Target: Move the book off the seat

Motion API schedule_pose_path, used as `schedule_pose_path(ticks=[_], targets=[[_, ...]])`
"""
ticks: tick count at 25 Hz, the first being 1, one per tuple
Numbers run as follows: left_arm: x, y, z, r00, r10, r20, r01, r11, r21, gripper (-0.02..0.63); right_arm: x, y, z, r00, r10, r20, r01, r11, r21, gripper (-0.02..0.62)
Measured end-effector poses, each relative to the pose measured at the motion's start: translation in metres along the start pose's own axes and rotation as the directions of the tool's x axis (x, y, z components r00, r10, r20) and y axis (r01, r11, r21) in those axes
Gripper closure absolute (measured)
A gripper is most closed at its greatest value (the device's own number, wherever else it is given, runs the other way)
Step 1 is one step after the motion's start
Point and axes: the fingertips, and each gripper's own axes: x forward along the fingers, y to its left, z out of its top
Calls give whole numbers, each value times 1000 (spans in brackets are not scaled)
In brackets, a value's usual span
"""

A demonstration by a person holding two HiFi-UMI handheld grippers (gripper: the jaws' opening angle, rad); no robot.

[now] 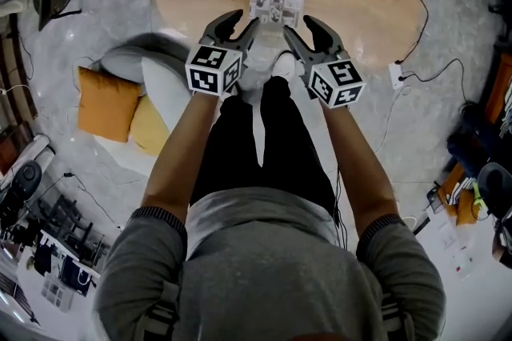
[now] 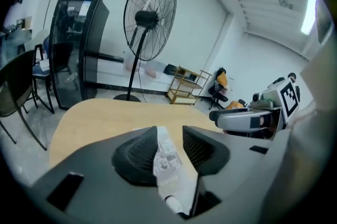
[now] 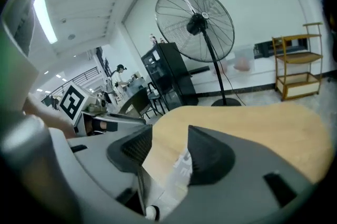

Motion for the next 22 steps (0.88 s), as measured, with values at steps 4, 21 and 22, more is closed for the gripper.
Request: schedule_pose_path(ticks=[4, 21, 22], targets=[[-42, -35, 53, 994, -33, 102, 26, 997, 66, 519, -41, 38, 53, 994, -1, 106, 12, 994, -110, 439], [-225, -197, 206, 897, -268, 352, 118, 912, 393, 591, -201, 186, 196, 944, 107, 313, 4, 943, -334, 591], [-234, -203, 210, 892, -276, 358, 114, 903, 413, 591, -209, 195, 202, 940, 115, 321, -1, 942, -335, 591]])
